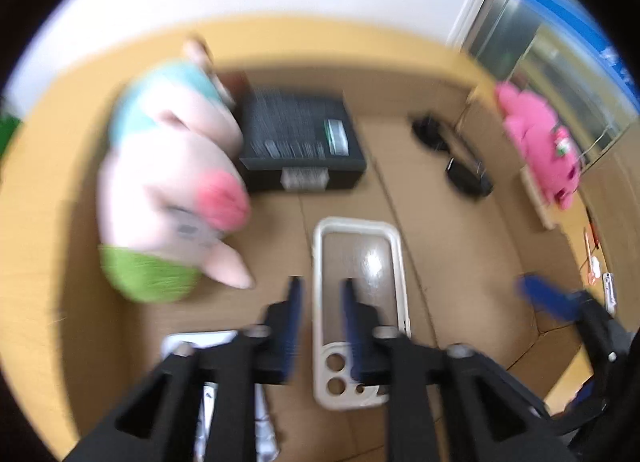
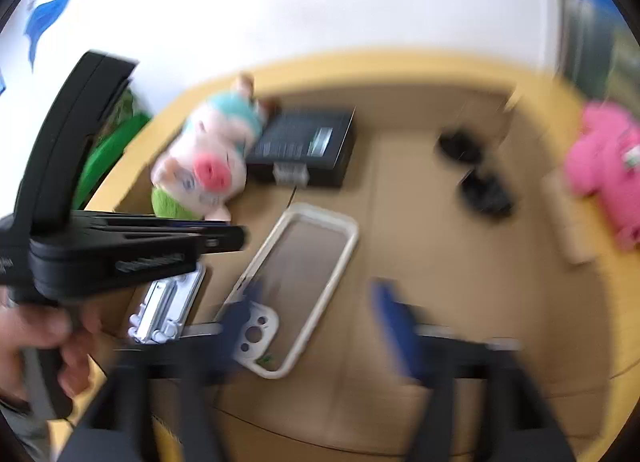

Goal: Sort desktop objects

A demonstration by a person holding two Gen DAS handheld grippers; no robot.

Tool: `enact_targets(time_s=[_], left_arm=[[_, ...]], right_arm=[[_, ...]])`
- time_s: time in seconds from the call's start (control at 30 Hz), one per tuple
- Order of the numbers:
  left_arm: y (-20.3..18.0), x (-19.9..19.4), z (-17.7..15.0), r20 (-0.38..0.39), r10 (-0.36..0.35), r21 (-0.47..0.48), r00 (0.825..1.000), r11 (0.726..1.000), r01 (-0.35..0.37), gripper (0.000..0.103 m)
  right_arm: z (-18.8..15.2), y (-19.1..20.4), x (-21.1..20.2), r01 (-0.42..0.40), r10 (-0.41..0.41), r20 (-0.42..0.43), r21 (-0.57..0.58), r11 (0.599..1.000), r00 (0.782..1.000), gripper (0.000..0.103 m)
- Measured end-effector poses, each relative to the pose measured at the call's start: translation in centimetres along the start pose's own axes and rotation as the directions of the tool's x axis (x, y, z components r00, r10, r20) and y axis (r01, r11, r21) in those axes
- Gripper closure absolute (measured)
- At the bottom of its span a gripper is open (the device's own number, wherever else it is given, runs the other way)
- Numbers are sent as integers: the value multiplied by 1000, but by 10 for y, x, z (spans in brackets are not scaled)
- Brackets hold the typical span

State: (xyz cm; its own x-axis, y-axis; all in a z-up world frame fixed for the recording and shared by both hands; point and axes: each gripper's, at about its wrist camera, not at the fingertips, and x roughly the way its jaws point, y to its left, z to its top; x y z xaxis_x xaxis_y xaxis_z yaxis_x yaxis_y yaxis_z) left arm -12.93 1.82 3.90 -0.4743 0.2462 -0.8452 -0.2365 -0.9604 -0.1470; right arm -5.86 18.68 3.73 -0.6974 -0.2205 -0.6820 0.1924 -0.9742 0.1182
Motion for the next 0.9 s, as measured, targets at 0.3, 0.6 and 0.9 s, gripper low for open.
enact_targets(time_s=[0.3,0.6,0.9], left_arm=[[-1,-79,-123,522,261,-121,812,965,-232,20],[-9,-40,-140,531,327,-132,782,943,-304,18],[-12,-42,-143,529,318,-125,787,946,-299,13]], right_arm=[[-78,-7,-45,105,-107,255,22,994,961,0],[-88,0,-35,197,-190,318,11,980,929,0],[-86,0,-38,198,-191,318,10,980,929,0]])
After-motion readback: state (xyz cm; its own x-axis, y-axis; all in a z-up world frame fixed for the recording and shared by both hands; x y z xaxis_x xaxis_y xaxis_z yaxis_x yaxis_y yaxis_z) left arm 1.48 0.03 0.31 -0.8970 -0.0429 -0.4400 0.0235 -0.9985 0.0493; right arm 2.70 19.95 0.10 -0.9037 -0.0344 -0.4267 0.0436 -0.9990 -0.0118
